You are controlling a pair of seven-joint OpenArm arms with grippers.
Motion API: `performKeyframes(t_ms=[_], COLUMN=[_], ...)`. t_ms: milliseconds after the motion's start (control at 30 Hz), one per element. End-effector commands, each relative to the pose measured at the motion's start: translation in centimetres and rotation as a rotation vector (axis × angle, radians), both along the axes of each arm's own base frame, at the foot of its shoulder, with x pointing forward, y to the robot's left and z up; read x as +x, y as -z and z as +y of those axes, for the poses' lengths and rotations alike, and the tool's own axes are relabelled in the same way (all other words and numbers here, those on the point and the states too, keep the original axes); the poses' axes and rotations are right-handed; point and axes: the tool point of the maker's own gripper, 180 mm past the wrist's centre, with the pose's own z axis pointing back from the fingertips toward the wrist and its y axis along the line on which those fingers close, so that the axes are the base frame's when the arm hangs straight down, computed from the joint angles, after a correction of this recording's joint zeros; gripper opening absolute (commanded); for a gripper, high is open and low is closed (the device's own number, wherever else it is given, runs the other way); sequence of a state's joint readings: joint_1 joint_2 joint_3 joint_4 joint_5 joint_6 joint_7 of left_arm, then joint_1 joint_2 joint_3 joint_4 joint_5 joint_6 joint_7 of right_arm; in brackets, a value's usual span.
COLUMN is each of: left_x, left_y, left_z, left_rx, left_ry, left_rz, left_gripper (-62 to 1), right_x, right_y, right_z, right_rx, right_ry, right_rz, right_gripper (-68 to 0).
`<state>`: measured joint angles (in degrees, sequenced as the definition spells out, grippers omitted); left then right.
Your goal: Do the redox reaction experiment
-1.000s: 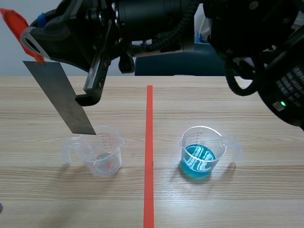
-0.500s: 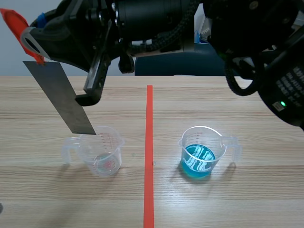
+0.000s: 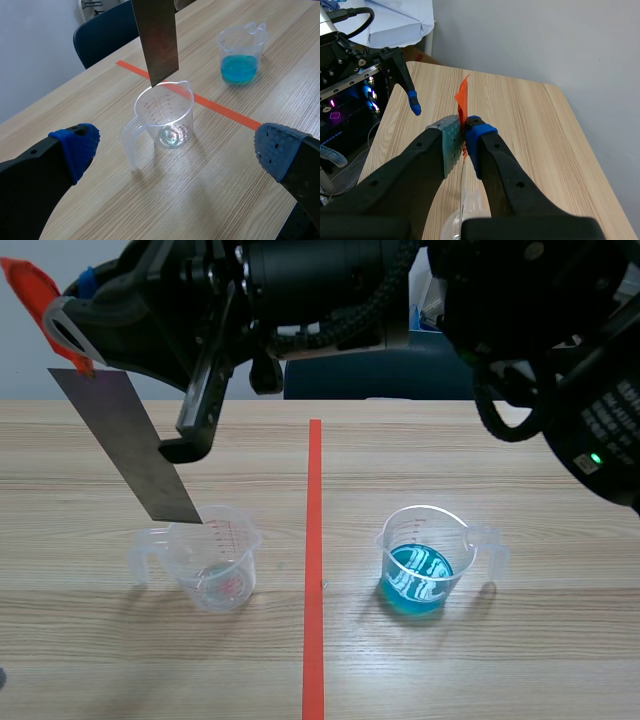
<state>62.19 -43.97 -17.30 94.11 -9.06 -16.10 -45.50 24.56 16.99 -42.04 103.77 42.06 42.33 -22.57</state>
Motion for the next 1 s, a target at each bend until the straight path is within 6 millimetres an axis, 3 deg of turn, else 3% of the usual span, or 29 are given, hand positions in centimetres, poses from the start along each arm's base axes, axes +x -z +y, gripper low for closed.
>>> performKeyframes(t_ms=[0, 967], left_x=[0.2, 0.2], left_y=[-0.5, -0.5], left_z=[0.0, 0.0], left_rx=[-0.014, -0.014], left_ry=[-0.007, -0.006], left_rz=[-0.019, -0.019], left_gripper=[1.4, 1.4], right_x=[-0.2, 2.2], right_y=[-0.8, 4.8], right_z=[-0.1, 0.3], right_rx=[0.023, 0.011], right_ry=[-0.016, 0.018], right_rz=[-0.011, 0.051], right_gripper=[-66.9, -66.9])
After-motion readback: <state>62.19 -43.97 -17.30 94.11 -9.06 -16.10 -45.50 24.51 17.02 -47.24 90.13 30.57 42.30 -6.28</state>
